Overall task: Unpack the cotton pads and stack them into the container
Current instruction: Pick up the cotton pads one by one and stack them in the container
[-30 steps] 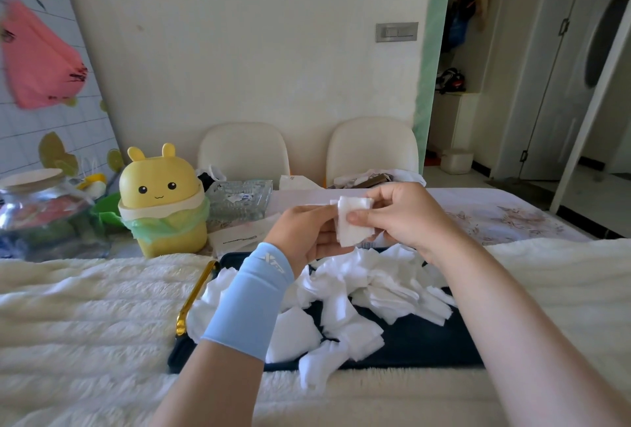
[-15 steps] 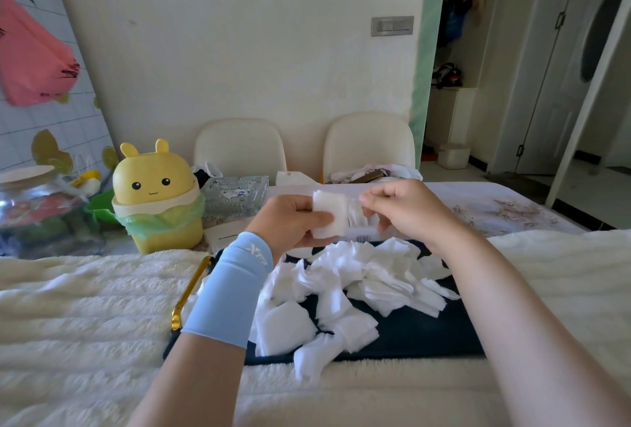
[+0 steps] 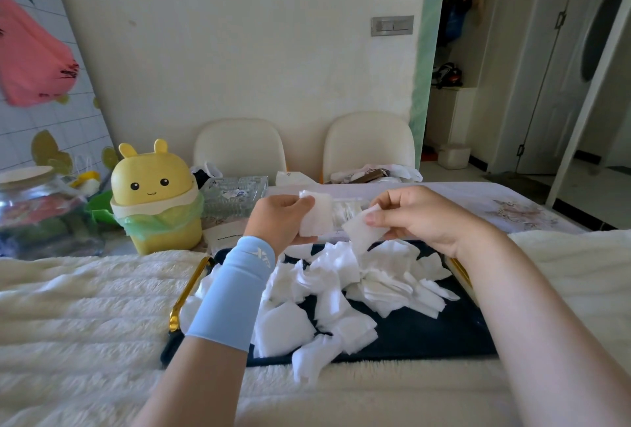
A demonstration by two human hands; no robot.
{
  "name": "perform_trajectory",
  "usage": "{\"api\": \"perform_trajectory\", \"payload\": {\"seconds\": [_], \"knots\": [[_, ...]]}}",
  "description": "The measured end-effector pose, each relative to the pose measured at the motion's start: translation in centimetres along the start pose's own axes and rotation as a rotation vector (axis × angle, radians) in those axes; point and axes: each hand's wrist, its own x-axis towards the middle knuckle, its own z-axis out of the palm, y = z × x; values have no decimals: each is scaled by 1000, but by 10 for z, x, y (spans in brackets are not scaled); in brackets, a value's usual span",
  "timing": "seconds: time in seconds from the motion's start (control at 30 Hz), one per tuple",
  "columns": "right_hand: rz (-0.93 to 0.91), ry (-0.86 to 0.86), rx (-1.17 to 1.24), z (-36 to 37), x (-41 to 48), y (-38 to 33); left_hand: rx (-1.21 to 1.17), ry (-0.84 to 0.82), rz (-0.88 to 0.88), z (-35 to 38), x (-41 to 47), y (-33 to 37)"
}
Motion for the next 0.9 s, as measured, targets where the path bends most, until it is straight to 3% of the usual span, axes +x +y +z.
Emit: {"api": "perform_trajectory", "payload": {"seconds": [0.13, 0.53, 0.7, 0.9], "knots": [[-67, 6, 147, 7, 2, -4, -14, -43, -8, 5, -2, -1], [-260, 64, -187, 24, -3, -22, -193, -417, -104, 16, -16, 3], [-290, 225, -397, 29, 3, -16, -221, -450, -107, 15, -17, 7], [-268, 222, -213, 25, 3, -15, -136, -484, -12, 4, -16, 4]]}}
